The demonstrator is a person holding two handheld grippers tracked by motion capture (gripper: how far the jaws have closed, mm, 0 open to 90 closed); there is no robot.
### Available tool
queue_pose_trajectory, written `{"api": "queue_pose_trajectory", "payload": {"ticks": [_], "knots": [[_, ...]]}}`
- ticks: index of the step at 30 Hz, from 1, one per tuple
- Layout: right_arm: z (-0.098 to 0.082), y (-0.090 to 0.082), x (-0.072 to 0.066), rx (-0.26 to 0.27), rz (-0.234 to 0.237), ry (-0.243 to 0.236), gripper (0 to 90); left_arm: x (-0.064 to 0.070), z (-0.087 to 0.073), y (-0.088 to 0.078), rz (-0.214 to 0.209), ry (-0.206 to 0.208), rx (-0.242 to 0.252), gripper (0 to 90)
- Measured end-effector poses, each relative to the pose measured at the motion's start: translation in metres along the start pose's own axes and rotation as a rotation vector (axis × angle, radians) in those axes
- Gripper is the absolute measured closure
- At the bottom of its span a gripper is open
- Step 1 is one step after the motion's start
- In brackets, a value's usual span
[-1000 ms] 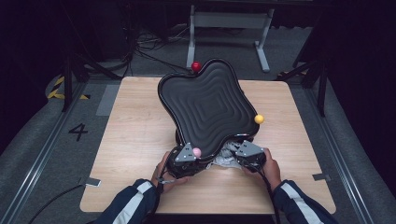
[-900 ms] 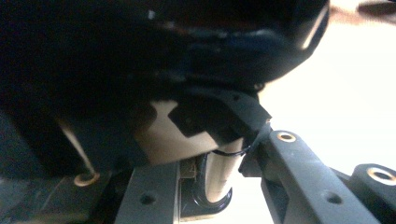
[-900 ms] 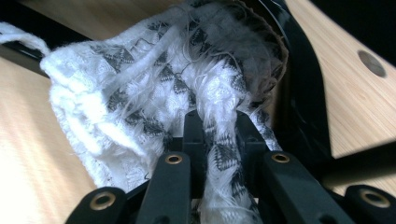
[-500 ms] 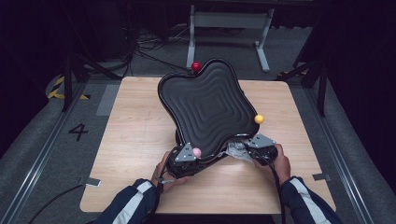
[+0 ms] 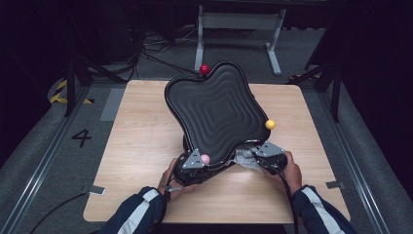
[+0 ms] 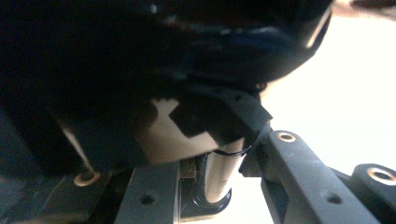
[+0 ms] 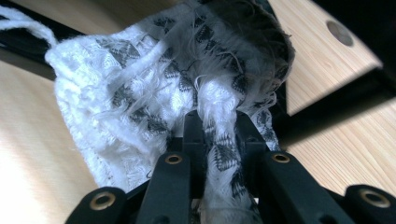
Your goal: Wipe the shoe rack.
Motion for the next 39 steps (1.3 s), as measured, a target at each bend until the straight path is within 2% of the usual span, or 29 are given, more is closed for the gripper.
{"api": "queue_pose_trajectory", "payload": {"ticks": [2,8,14,20,28,30,33,39], "knots": [[0.003,0.001,-0.005,0.002,0.004,-0.028,78.4,0.000,0.000,0.000,0.001,-0.001,0.000,74.1],[0.011,0.002,-0.019,0.030,0.051,-0.038,78.5,0.000,0.000,0.000,-0.002,-0.006,-0.006,74.1],[0.024,0.003,-0.043,0.063,0.124,-0.064,78.4,0.000,0.000,0.000,0.000,-0.002,-0.001,74.1],[0.035,0.005,-0.062,0.089,0.185,-0.065,78.3,0.000,0.000,0.000,-0.003,-0.003,-0.001,74.1],[0.050,0.006,-0.095,0.129,0.257,-0.113,78.2,0.000,-0.001,0.000,-0.002,-0.010,-0.002,74.1],[0.052,0.006,-0.098,0.133,0.258,-0.125,78.1,0.000,-0.001,0.000,-0.002,-0.013,-0.003,74.0],[0.051,0.007,-0.097,0.134,0.271,-0.109,78.1,0.000,-0.001,0.000,-0.004,-0.010,-0.004,74.0],[0.048,0.006,-0.089,0.122,0.243,-0.142,78.1,0.000,0.000,0.001,-0.004,-0.007,0.003,74.0]]}}
Point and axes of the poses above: each handheld gripper's, and its own axes: y roughly forward along the jaws, z roughly out of its top, x roughly to its right, the point moved 6 cm from there along y, roughly forward along the jaws, and after that the axes turned 11 degrees about x, right-handed, at the moved point
